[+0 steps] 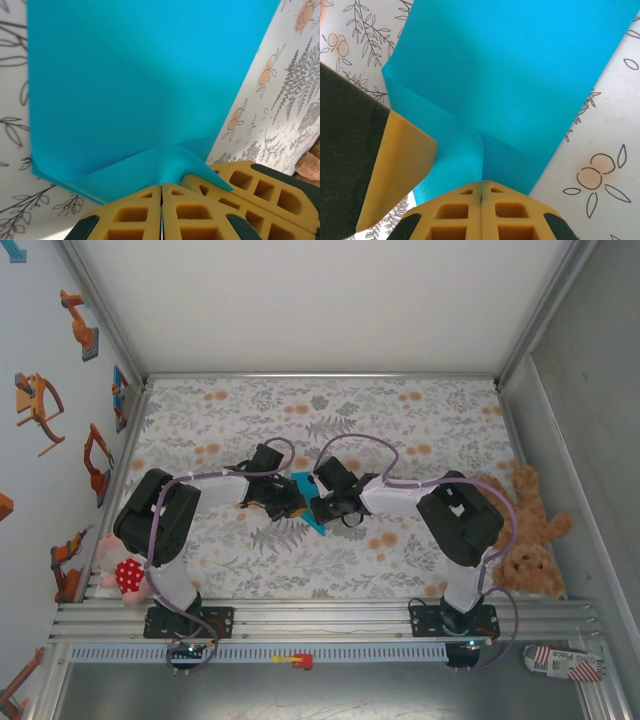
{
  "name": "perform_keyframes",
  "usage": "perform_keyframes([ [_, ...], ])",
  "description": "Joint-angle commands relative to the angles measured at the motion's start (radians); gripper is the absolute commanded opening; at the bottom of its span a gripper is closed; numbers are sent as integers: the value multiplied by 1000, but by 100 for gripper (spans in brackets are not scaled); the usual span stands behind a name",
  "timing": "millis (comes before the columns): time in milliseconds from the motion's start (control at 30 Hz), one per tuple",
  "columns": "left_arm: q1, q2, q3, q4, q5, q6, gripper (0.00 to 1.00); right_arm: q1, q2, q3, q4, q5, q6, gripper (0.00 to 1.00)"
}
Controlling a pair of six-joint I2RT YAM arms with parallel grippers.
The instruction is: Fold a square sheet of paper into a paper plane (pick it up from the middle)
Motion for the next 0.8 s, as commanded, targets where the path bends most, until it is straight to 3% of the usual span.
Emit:
perform_keyframes([
  [0, -3, 20, 2, -42, -14, 25, 10, -7, 31, -19, -17, 3, 11, 0],
  [600, -2, 55, -4, -87, -66, 68, 8, -7, -24, -24, -5, 0, 26, 0],
  [767, -3, 65, -13, -94, -82, 78, 8, -7, -104, -40, 1, 20, 50, 18],
])
